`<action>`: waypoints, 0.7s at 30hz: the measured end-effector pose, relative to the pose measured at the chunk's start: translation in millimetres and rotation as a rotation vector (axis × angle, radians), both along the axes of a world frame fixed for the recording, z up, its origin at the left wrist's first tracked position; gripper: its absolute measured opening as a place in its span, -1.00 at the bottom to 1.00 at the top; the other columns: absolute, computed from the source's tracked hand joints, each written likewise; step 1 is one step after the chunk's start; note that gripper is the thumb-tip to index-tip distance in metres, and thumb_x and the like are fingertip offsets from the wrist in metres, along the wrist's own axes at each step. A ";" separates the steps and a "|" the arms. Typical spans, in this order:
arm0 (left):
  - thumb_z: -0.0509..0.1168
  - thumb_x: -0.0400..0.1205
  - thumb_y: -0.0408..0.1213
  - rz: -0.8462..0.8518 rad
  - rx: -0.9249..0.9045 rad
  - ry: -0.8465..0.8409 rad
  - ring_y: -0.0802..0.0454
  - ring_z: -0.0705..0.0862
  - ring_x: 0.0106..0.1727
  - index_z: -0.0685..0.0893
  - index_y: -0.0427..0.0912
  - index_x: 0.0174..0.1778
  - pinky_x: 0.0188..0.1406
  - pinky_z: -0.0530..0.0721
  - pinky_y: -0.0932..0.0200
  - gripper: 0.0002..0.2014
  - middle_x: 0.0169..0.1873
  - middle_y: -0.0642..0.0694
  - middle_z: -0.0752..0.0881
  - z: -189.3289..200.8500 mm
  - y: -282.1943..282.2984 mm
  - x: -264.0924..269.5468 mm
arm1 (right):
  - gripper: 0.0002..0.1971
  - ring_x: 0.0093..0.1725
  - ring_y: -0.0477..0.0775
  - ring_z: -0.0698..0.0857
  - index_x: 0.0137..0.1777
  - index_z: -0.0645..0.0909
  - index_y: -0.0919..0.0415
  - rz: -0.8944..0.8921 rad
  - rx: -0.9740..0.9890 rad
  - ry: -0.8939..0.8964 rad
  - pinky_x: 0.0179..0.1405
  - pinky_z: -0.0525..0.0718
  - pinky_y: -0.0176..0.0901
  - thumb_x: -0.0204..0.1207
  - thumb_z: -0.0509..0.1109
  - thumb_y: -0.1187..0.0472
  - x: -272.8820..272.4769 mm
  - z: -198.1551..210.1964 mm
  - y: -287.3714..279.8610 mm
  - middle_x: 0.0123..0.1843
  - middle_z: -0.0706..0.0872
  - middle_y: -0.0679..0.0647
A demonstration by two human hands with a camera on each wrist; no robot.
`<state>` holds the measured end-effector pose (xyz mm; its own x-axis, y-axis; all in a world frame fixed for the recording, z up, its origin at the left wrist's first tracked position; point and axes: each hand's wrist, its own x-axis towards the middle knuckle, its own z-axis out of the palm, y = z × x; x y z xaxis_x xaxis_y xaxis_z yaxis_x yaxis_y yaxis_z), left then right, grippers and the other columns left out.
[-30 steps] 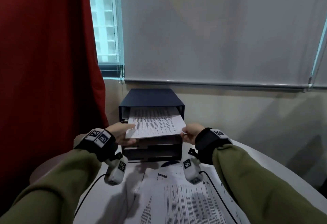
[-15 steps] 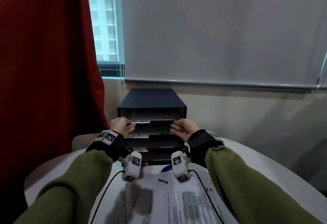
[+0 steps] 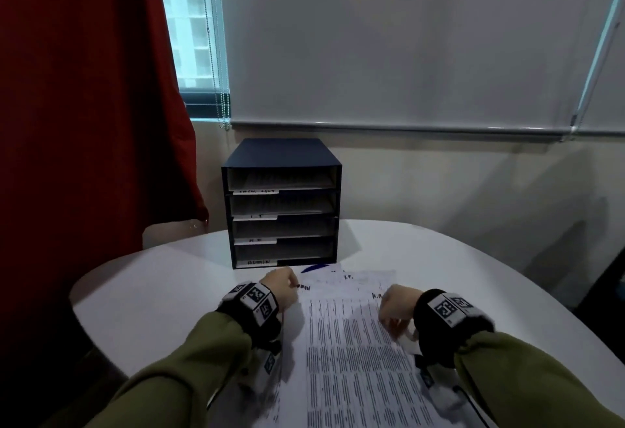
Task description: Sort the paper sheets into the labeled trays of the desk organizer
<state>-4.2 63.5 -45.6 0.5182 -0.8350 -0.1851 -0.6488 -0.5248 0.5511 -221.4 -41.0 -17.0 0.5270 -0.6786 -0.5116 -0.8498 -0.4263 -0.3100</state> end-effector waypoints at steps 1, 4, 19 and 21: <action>0.25 0.55 -0.29 0.012 0.016 -0.020 -0.07 0.62 0.07 0.57 -0.05 0.14 -0.09 0.61 0.17 -0.76 0.21 -0.13 0.59 -1.9 0.3 -4.4 | -0.85 -0.24 0.02 0.70 0.04 0.64 0.29 -0.002 -0.015 -0.024 -0.73 0.53 -0.43 0.59 0.25 0.33 -6.0 -4.3 3.1 -0.29 0.67 0.09; 0.30 0.50 -0.32 0.033 0.055 0.002 -0.10 0.63 0.09 0.51 -0.06 0.25 0.00 0.64 0.09 -0.62 0.18 -0.14 0.55 -2.8 3.4 -15.0 | -0.70 -0.11 -0.02 0.61 0.29 0.64 0.25 -0.009 -0.039 -0.094 -0.78 0.46 -0.56 0.61 0.21 0.32 -21.0 -10.8 11.8 -0.13 0.63 0.02; 0.18 0.63 -0.40 -0.200 0.014 -0.253 0.02 0.57 0.11 0.61 -0.05 0.28 0.08 0.61 0.16 -0.66 0.18 -0.11 0.59 7.8 12.3 -16.1 | -0.73 -0.28 0.13 0.61 0.06 0.61 0.25 -0.297 0.030 -0.364 -0.58 0.53 -0.30 0.42 0.22 0.48 -38.5 -35.8 -6.0 -0.37 0.56 0.07; 0.11 0.65 -0.40 -0.142 0.017 -0.367 -0.15 0.43 0.40 0.43 -0.03 0.46 0.45 0.44 0.01 -0.56 0.40 -0.16 0.43 3.6 5.6 -9.1 | -0.73 -0.47 0.06 0.53 0.03 0.58 0.26 -0.279 0.041 -0.332 -0.66 0.50 -0.31 0.42 0.21 0.54 -39.3 -43.3 -4.5 -0.43 0.54 0.10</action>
